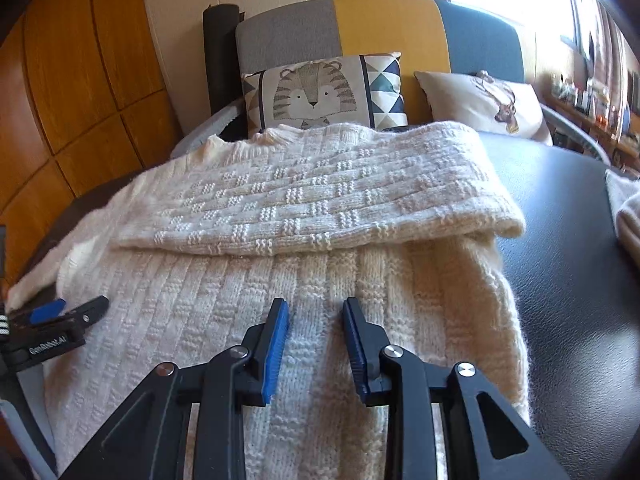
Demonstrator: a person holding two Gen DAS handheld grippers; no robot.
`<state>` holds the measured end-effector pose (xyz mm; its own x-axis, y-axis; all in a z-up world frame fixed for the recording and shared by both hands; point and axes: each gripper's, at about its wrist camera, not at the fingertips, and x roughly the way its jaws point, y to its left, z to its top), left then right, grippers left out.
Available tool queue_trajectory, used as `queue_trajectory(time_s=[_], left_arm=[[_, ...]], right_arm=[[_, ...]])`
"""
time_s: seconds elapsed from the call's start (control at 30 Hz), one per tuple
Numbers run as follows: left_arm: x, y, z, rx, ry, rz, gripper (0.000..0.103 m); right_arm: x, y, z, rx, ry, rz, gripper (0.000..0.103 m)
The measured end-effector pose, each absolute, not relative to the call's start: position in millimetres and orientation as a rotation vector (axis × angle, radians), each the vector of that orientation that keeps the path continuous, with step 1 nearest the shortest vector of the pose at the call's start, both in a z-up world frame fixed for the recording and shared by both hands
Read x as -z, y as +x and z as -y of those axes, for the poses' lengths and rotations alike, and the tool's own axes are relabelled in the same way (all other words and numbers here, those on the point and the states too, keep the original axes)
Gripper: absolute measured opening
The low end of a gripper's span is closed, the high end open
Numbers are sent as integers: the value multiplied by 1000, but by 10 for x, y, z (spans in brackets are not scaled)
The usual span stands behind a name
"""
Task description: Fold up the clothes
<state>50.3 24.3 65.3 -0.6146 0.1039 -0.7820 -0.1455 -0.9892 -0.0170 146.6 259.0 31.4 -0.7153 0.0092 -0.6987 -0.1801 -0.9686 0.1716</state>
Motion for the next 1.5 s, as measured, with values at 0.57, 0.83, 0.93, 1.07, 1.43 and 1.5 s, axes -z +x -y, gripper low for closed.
queue_trajectory(time_s=[0.57, 0.83, 0.93, 1.07, 1.43, 1.5], left_arm=[[-651, 478, -231, -2697, -1310, -72, 103], [-649, 467, -225, -2694, -1311, -73, 103], [-648, 472, -226, -2692, -1311, -68, 103], [-645, 466, -223, -2686, -1313, -63, 103], [-651, 463, -240, -2691, -1319, -76, 103], [-651, 459, -224, -2686, -1319, -61, 103]], right_arm=[[-288, 1505, -2709, -2852, -1113, -521, 35], [-227, 1580, -2936, -2881, -1077, -784, 35], [-200, 1601, -3002, -2883, -1061, -873, 34], [-284, 1594, -2932, -2866, -1097, -781, 34], [-388, 1721, -3442, -2742, -1085, -730, 33], [-311, 1757, -3518, -2743, -1059, -822, 33]])
